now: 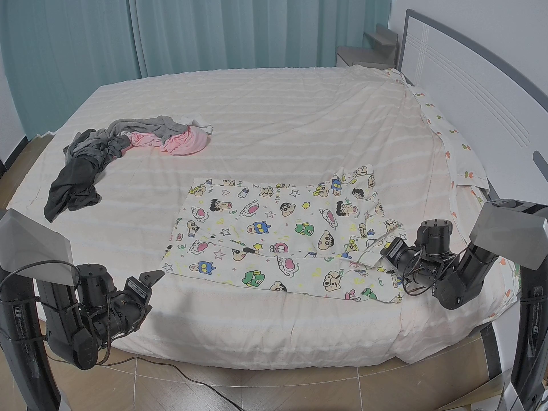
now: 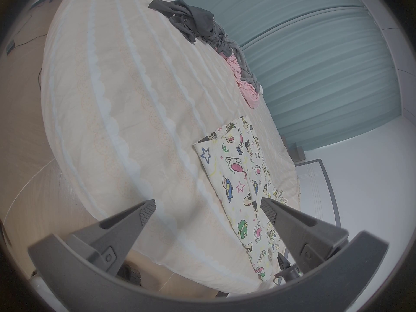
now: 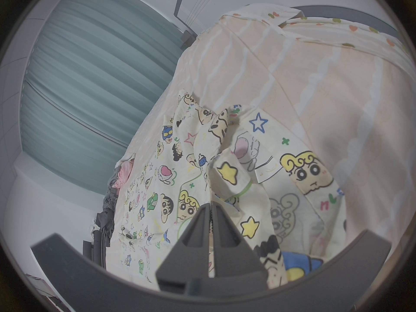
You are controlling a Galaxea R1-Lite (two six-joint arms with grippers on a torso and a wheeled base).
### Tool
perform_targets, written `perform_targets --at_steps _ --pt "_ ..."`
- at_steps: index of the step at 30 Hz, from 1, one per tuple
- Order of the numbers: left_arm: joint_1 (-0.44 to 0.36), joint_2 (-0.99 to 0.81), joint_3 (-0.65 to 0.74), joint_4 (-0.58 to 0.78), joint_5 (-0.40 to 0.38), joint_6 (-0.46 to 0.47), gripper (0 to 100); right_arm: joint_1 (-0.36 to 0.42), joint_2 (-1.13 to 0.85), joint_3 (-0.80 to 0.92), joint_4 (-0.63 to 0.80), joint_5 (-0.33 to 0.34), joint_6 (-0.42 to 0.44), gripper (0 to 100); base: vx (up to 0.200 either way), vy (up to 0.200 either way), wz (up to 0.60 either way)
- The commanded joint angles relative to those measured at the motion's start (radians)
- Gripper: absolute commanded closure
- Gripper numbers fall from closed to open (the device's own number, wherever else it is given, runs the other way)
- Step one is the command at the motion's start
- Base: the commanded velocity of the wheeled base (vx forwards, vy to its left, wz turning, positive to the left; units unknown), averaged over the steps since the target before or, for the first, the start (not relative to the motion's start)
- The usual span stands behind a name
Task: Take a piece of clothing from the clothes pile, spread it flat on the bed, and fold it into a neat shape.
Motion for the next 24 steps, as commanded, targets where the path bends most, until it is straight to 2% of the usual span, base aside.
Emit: perform_targets --at_steps 1,8,11,24 --pt "0.0 0.001 0.0 -0.018 0.001 -0.001 0 0.014 -0.097 0.078 -0.004 0.0 -0.001 100 0.0 0.0 0.0" --pt "0.0 0.001 0.0 -0.018 0.001 -0.001 0 0.071 -0.152 0.193 -0.035 -0.003 0.001 100 0.0 0.0 0.0" --pt "0.0 0.001 0.0 -0.018 0.001 -0.001 0 0.104 -0.186 0.25 -0.096 -0.005 -0.002 100 0.0 0.0 0.0" --pt "0.0 0.001 0.0 -0.018 0.001 -0.001 0 0.156 -0.281 0.261 -0.053 -0.017 -0.01 100 0.0 0.0 0.0"
